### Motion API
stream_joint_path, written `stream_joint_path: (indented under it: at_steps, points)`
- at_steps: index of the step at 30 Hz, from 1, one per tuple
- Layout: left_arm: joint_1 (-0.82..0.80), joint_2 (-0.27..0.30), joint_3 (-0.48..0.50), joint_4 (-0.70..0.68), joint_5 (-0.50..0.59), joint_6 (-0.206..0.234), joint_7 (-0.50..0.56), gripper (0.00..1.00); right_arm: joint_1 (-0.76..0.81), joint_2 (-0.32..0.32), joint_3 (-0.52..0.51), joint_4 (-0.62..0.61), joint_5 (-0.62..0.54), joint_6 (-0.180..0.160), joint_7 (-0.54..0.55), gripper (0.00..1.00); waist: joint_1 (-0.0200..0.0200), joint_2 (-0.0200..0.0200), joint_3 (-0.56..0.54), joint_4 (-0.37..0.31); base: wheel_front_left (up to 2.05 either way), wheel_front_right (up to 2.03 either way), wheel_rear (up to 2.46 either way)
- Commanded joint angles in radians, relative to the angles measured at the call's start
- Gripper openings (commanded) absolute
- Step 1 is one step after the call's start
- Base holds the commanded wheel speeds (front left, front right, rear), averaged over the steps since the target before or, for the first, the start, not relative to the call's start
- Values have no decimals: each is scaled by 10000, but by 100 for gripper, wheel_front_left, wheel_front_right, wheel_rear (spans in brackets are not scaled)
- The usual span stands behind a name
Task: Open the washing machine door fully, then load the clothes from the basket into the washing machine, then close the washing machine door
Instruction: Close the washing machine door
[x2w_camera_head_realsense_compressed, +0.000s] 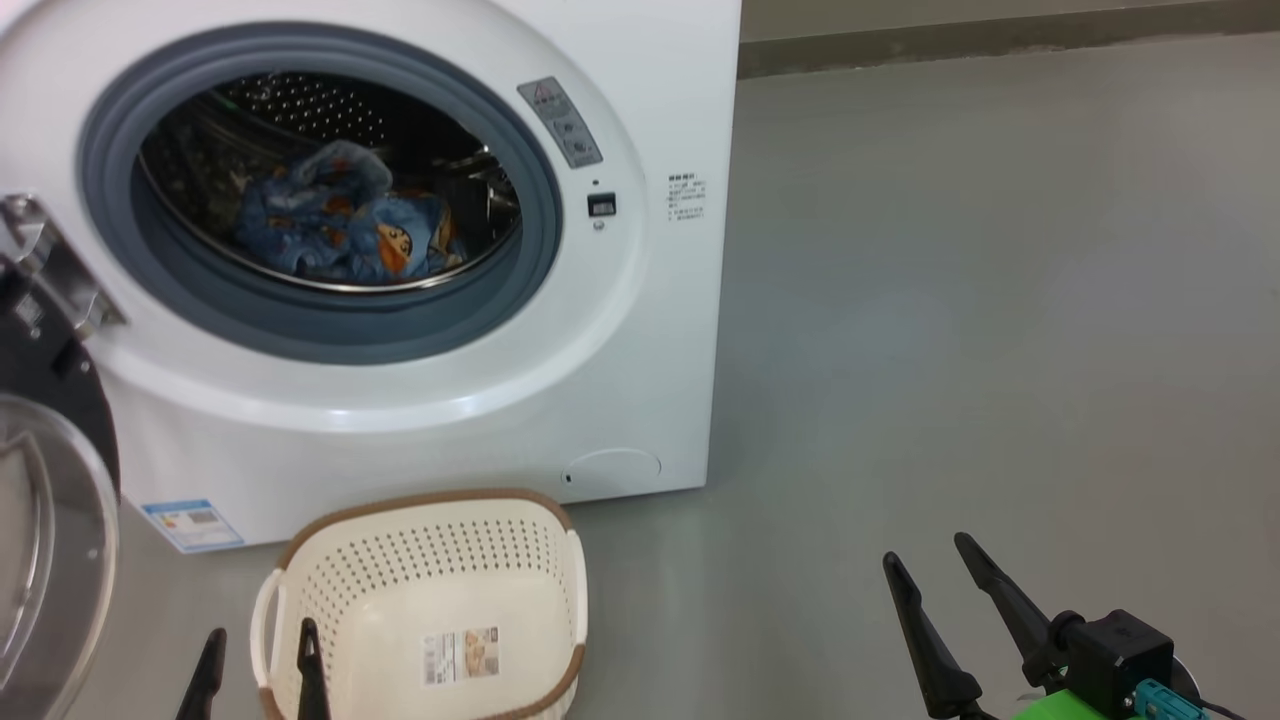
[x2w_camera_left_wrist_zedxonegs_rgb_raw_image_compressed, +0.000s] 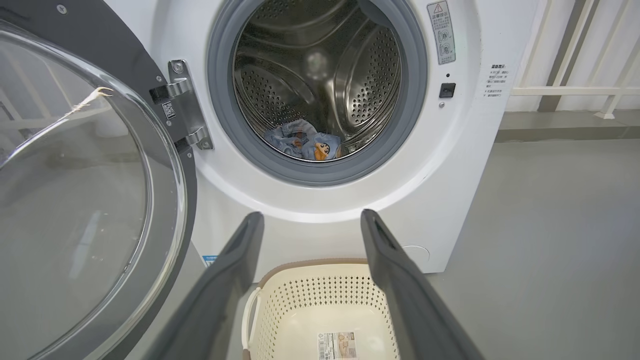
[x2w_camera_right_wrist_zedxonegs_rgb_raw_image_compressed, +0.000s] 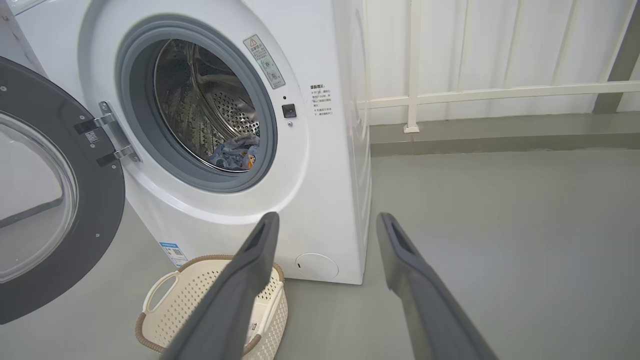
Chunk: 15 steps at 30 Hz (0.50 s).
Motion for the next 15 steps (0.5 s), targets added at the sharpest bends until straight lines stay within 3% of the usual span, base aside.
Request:
stream_joint_path:
  at_steps: [1,7,15]
  points:
    - [-456,245,361,-193,68,-10,-67,100,-170,-30,229,-294,-110,16,9,100,0,0,4,9,-112,112,0]
    - [-465,241,369,-190,45,-4,-118,100,-181,-27,221,-301,-117,16,25,100,0,0,0,31,-65,65,0]
    - [-501,249,389,-139,17,-1,-173,100,-174,-21,209,-284,-114,16,28,100,0,0,-12,77,-3,3,0]
